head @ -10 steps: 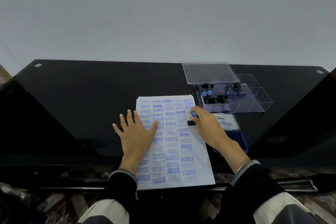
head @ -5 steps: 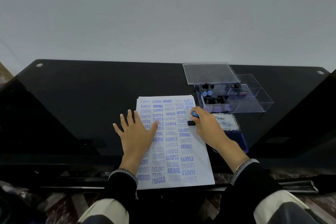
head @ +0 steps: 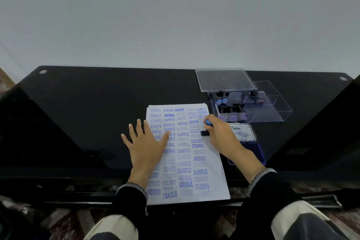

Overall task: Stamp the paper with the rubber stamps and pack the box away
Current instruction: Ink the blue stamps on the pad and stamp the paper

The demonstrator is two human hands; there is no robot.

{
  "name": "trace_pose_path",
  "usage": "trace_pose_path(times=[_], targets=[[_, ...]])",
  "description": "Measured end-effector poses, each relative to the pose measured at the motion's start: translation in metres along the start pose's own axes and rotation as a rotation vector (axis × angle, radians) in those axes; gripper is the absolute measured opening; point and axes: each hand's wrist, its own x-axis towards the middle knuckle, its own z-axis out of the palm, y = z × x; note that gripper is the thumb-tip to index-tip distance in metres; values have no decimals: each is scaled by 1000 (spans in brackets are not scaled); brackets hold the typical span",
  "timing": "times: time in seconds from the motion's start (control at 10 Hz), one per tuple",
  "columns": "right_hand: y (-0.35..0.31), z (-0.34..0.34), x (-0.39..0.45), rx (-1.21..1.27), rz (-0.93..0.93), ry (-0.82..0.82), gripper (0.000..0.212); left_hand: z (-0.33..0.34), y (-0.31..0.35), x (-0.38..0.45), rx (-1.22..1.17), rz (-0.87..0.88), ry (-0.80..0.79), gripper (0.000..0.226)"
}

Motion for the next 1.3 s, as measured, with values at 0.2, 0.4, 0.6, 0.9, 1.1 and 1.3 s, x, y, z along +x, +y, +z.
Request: trace_pose_path(times=[0.2, 0.4, 0.6, 0.9, 1.1, 1.3], targets=[[0, 1, -2, 13, 10, 14, 18, 0, 0, 1, 3, -3, -1, 95], [4, 10, -12, 16, 5, 55, 20, 0, -1, -1, -5, 0, 2, 95], [-1, -1, -1, 11, 0, 1, 16, 0, 0, -1, -5, -1, -5, 96], [6, 13, -13, 13, -17, 77, 19, 0, -1, 0, -2, 0, -6, 96], [4, 13, -17, -4, -14, 87, 16, -1, 0, -1, 1, -1, -7, 96], [3, 7, -3, 21, 24, 27, 20, -1, 0, -1, -2, -2, -9, 95]])
